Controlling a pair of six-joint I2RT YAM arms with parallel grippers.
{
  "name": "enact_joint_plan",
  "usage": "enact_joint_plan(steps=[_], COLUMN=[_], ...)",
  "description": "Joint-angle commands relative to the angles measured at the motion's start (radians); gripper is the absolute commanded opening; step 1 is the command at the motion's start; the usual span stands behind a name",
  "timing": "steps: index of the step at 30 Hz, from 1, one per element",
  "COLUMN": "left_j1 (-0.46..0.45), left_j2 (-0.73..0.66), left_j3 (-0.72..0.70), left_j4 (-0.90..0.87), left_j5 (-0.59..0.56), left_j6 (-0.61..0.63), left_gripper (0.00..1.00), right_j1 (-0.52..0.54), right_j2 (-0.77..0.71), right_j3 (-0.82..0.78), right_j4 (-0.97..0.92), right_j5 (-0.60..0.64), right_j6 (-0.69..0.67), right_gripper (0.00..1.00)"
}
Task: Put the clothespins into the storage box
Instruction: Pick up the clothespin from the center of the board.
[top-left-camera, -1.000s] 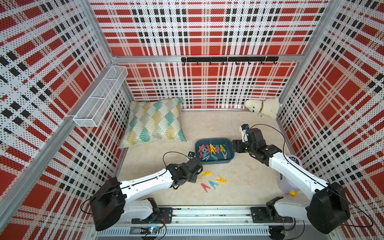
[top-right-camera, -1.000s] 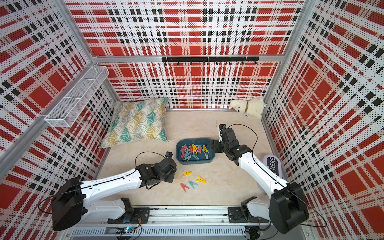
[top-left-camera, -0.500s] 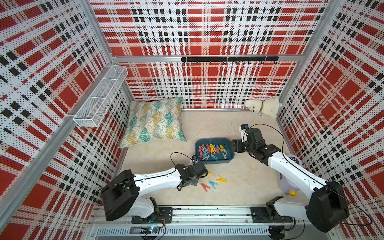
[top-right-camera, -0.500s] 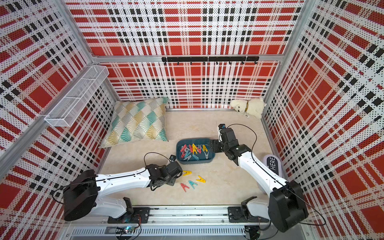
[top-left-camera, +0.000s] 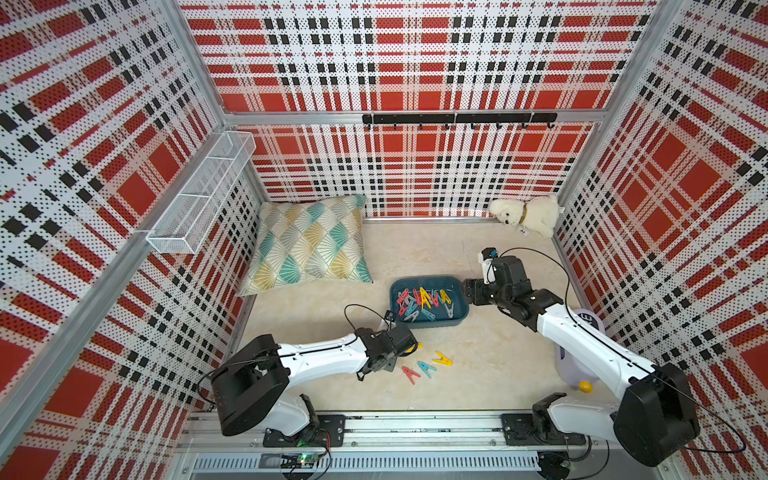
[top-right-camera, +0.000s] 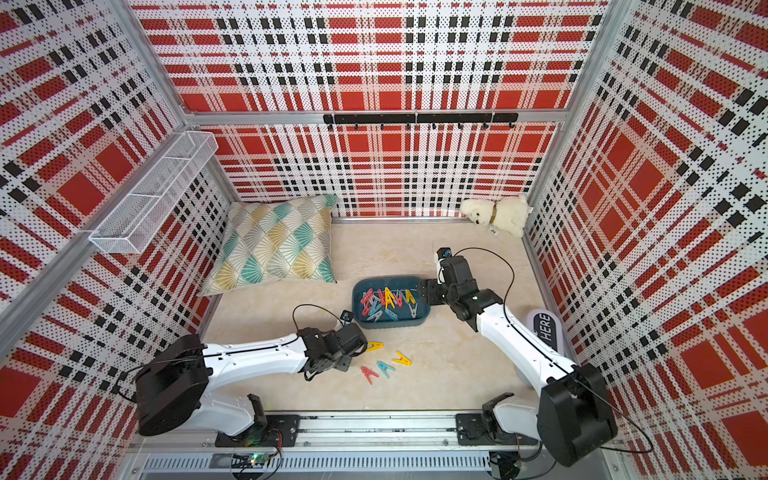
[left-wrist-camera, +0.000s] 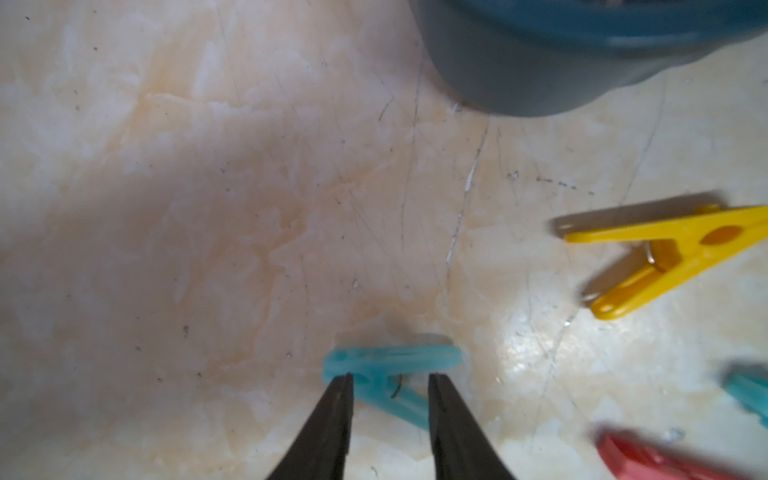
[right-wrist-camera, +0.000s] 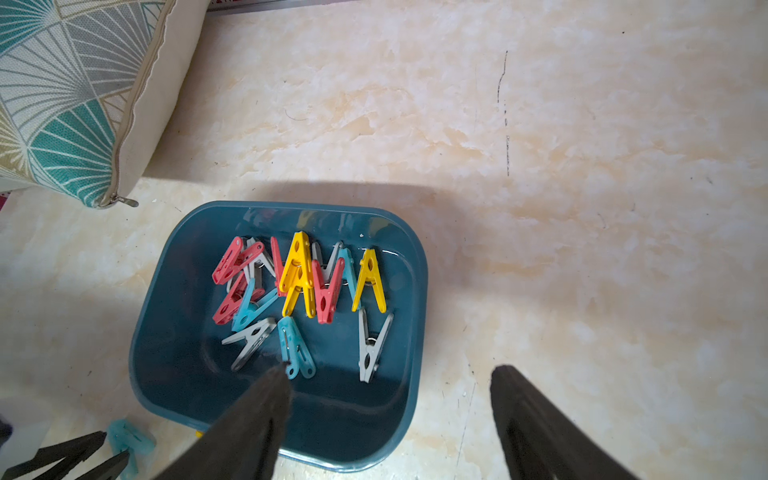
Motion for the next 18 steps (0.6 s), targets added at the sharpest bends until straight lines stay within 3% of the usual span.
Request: enact_joint_plan(steps=[1,10,18], left_j1=[0.011,0.055,0.09], left_j2=[0.029,0.062,0.079], left_j3=[0.029,0.058,0.053], left_j4=[0.018,0.037,0.082], left_j5=[-0.013,-0.026,0.072], left_j6=[0.026,0.081,0.133], left_gripper=[0.38,0.38,0.39], right_j1=[0.009,0.009,0.008], right_j2=[-0.024,-0.043,-0.058], right_j3=[0.018,0.009,-0.007], right_j4=[0.006,-0.01,-0.019], right_j5=[-0.006,0.012,0.025], right_j6=[-0.008,-0.011,-0.012], right_gripper=[0.83,0.83,0.83])
